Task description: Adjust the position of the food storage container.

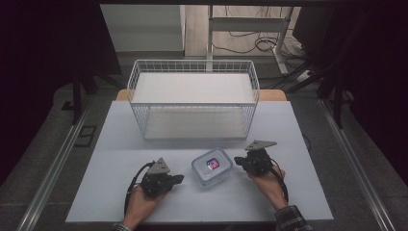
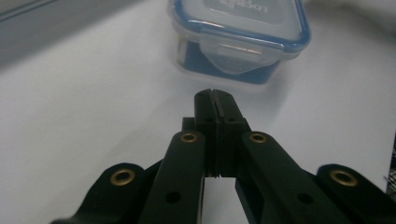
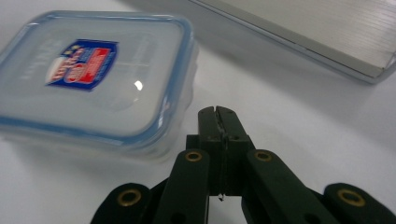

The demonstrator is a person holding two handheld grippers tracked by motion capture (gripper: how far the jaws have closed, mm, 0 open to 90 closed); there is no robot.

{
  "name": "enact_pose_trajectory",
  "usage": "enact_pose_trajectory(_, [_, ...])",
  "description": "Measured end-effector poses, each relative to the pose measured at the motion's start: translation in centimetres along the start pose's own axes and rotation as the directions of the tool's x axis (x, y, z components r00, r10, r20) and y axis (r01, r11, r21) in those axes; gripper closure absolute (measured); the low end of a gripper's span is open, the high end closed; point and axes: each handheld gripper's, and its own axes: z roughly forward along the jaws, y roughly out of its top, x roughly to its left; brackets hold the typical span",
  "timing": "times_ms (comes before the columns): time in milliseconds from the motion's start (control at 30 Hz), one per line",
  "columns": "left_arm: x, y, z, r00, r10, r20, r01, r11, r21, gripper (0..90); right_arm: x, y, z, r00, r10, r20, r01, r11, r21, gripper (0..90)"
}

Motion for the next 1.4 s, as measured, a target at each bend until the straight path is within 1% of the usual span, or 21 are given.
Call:
enact_pose_trajectory(33, [-0.1, 0.2, 0.5, 1.0000, 0.001, 0.008, -0.001, 1.0000, 0.006, 90.0, -0.1, 0.1, 0.3, 1.0000, 0.002, -0.002, -0.002, 1.000, 0.002, 89.9])
enact_pose_trajectory(133, [-0.8, 0.7, 2.0, 0.9999, 0.011, 0.009, -0.011, 0.9996, 0.027, 90.0, -0.2, 0.4, 1.2, 0.9990, -0.003, -0.045, 0.004, 1.000, 0.015, 89.9])
enact_pose_trajectory(267, [-1.0, 0.8, 2.3, 1.0000, 0.008, 0.004, -0.008, 0.9994, 0.034, 90.0, 0.2, 0.3, 1.4, 0.9981, -0.013, -0.060, 0.015, 0.999, 0.035, 89.9])
enact_pose_trajectory(333, [-0.9, 0.8, 2.1, 1.0000, 0.003, 0.005, -0.003, 0.9993, 0.037, 89.9, 0.4, 0.2, 1.4, 0.9960, 0.007, -0.089, -0.003, 0.999, 0.040, 89.9])
enact_pose_trajectory(400, [-0.7, 0.8, 1.8, 1.0000, 0.002, -0.005, -0.002, 0.9992, 0.041, 89.9, 0.8, 0.2, 1.4, 0.9963, 0.000, -0.085, 0.005, 0.999, 0.051, 89.9])
enact_pose_trajectory(467, [-0.3, 0.7, 1.4, 0.9999, -0.008, -0.015, 0.009, 0.9989, 0.047, 89.9, 1.2, 0.1, 1.4, 0.9952, 0.000, -0.098, 0.006, 0.998, 0.061, 89.9])
enact_pose_trajectory(500, [-0.1, 0.7, 1.2, 0.9997, -0.014, -0.019, 0.015, 0.9986, 0.050, 89.9, 1.6, 0.0, 1.4, 0.9930, 0.004, -0.118, 0.004, 0.998, 0.069, 89.9])
enact_pose_trajectory(533, [0.2, 0.6, 1.0, 0.9995, -0.023, -0.024, 0.024, 0.9984, 0.051, 89.9, 1.6, 0.0, 1.4, 0.9930, 0.004, -0.118, 0.004, 0.998, 0.069, 89.9])
enact_pose_trajectory(567, [0.6, 0.5, 0.7, 0.9988, -0.040, -0.027, 0.042, 0.9973, 0.060, 89.9, 2.2, -0.1, 1.4, 0.9910, -0.002, -0.134, 0.012, 0.997, 0.078, 89.9])
enact_pose_trajectory(600, [0.6, 0.5, 0.7, 0.9988, -0.040, -0.027, 0.042, 0.9973, 0.060, 89.9, 2.6, -0.2, 1.4, 0.9895, -0.006, -0.144, 0.017, 0.997, 0.081, 89.9])
enact_pose_trajectory(633, [1.0, 0.3, 0.4, 0.9981, -0.046, -0.042, 0.049, 0.9962, 0.072, 89.9, 3.0, -0.2, 1.5, 0.9885, -0.008, -0.151, 0.022, 0.996, 0.087, 89.8])
enact_pose_trajectory(667, [1.0, 0.3, 0.4, 0.9981, -0.046, -0.042, 0.049, 0.9962, 0.072, 89.9, 3.0, -0.2, 1.5, 0.9885, -0.008, -0.151, 0.022, 0.996, 0.087, 89.8])
enact_pose_trajectory(700, [1.2, 0.2, 0.2, 0.9980, -0.046, -0.043, 0.049, 0.9960, 0.074, 89.9, 3.8, -0.3, 1.6, 0.9880, -0.027, -0.152, 0.042, 0.995, 0.096, 89.9])
enact_pose_trajectory(733, [1.4, 0.2, 0.0, 0.9979, -0.047, -0.045, 0.050, 0.9954, 0.081, 89.9, 3.8, -0.3, 1.6, 0.9880, -0.027, -0.152, 0.042, 0.995, 0.096, 89.9])
enact_pose_trajectory(767, [1.6, 0.1, -0.2, 0.9977, -0.040, -0.055, 0.045, 0.9950, 0.090, 89.9, 4.3, -0.3, 1.6, 0.9849, -0.030, -0.171, 0.046, 0.994, 0.095, 89.8])
enact_pose_trajectory(933, [1.9, 0.0, -0.5, 0.9972, -0.048, -0.057, 0.053, 0.9936, 0.100, 89.9, 5.0, -0.4, 1.6, 0.9812, -0.038, -0.189, 0.057, 0.994, 0.094, 89.8])
enact_pose_trajectory(1033, [2.2, -0.1, -0.7, 0.9972, -0.063, -0.041, 0.066, 0.9932, 0.095, 89.8, 5.3, -0.6, 1.5, 0.9787, -0.040, -0.201, 0.060, 0.994, 0.095, 89.6])
enact_pose_trajectory(1167, [2.4, -0.3, -1.0, 0.9968, -0.069, -0.041, 0.073, 0.9933, 0.090, 87.9, 5.4, -0.6, 1.0, 0.9809, -0.054, -0.187, 0.071, 0.994, 0.084, 88.1])
enact_pose_trajectory(1233, [2.7, -0.4, -1.2, 0.9961, -0.077, -0.044, 0.081, 0.9923, 0.094, 83.4, 5.3, -0.6, 0.6, 0.9859, -0.076, -0.149, 0.088, 0.993, 0.075, 84.1])
enact_pose_trajectory(1300, [2.9, -0.5, -1.2, 0.9948, -0.085, -0.056, 0.090, 0.9908, 0.100, 73.1, 4.9, -0.8, 0.4, 0.9896, -0.090, -0.112, 0.098, 0.993, 0.070, 76.9])
enact_pose_trajectory(1400, [3.1, -0.6, -1.1, 0.9920, -0.097, -0.081, 0.105, 0.9896, 0.099, 56.6, 4.0, -1.2, 0.4, 0.9952, -0.072, -0.067, 0.075, 0.996, 0.050, 58.6])
